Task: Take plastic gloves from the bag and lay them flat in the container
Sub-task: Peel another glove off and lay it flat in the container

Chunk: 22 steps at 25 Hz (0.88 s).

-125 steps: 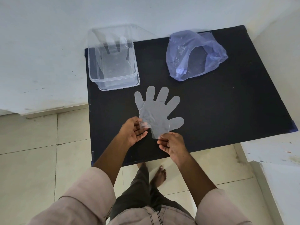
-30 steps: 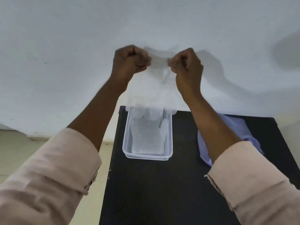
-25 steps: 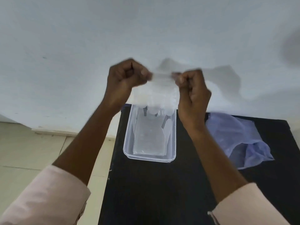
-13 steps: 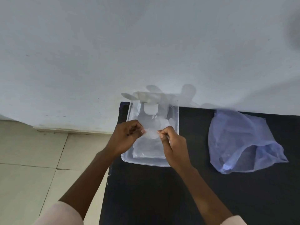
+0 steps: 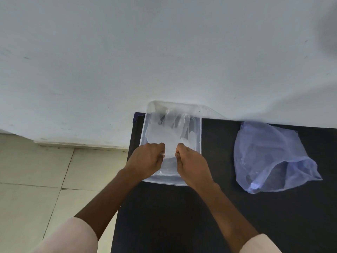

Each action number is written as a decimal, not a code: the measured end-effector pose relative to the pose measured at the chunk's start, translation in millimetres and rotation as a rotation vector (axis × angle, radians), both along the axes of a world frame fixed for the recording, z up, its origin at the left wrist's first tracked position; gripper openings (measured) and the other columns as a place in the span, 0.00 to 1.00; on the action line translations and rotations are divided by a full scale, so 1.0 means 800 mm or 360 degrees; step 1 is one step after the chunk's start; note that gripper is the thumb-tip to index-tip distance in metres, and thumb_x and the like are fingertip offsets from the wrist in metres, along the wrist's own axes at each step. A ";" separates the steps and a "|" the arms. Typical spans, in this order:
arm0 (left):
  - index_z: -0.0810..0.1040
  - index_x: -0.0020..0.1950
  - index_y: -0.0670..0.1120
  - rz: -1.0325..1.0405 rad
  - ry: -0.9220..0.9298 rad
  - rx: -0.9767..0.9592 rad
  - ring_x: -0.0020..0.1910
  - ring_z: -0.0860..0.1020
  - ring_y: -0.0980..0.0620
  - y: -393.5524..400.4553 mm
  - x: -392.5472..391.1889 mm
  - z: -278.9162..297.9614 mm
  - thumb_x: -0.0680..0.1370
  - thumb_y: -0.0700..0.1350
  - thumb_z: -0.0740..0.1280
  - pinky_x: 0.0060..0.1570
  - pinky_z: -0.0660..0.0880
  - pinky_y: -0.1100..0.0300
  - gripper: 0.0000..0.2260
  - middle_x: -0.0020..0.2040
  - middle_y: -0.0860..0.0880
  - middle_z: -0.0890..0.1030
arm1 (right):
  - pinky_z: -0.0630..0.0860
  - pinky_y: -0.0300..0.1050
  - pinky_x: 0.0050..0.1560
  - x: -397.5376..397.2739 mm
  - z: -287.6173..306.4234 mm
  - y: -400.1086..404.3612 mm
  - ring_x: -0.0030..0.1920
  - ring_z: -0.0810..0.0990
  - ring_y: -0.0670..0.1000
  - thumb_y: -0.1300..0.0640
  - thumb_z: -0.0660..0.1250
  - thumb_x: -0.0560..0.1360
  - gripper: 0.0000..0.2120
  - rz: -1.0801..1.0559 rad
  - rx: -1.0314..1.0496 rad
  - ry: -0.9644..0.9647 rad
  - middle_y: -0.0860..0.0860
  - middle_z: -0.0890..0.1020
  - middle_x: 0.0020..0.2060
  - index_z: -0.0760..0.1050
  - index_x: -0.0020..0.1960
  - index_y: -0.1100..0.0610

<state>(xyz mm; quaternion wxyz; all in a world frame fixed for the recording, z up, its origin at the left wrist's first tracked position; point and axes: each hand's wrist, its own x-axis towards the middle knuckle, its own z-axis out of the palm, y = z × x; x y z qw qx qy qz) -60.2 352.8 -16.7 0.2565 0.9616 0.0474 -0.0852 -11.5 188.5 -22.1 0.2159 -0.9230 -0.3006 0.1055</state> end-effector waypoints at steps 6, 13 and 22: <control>0.74 0.60 0.47 -0.0278 0.0150 0.0262 0.48 0.81 0.47 -0.006 -0.005 0.002 0.81 0.49 0.60 0.59 0.76 0.57 0.10 0.53 0.47 0.83 | 0.79 0.45 0.50 -0.003 0.002 0.000 0.44 0.81 0.52 0.54 0.63 0.79 0.11 0.0154 -0.0235 0.0007 0.54 0.82 0.50 0.69 0.59 0.55; 0.76 0.55 0.46 -0.0001 0.0003 0.0043 0.46 0.81 0.49 -0.009 0.004 0.009 0.80 0.46 0.62 0.53 0.78 0.57 0.07 0.51 0.47 0.83 | 0.75 0.40 0.39 0.023 0.025 0.013 0.34 0.74 0.48 0.57 0.62 0.79 0.06 0.0058 -0.0015 -0.0104 0.55 0.82 0.42 0.71 0.55 0.58; 0.77 0.54 0.44 0.0083 0.0088 0.0019 0.45 0.81 0.49 -0.018 0.001 0.004 0.80 0.44 0.62 0.52 0.78 0.58 0.07 0.50 0.46 0.84 | 0.64 0.37 0.31 -0.004 0.012 0.006 0.30 0.66 0.48 0.64 0.69 0.72 0.07 0.0001 -0.0063 -0.0268 0.55 0.80 0.35 0.72 0.48 0.60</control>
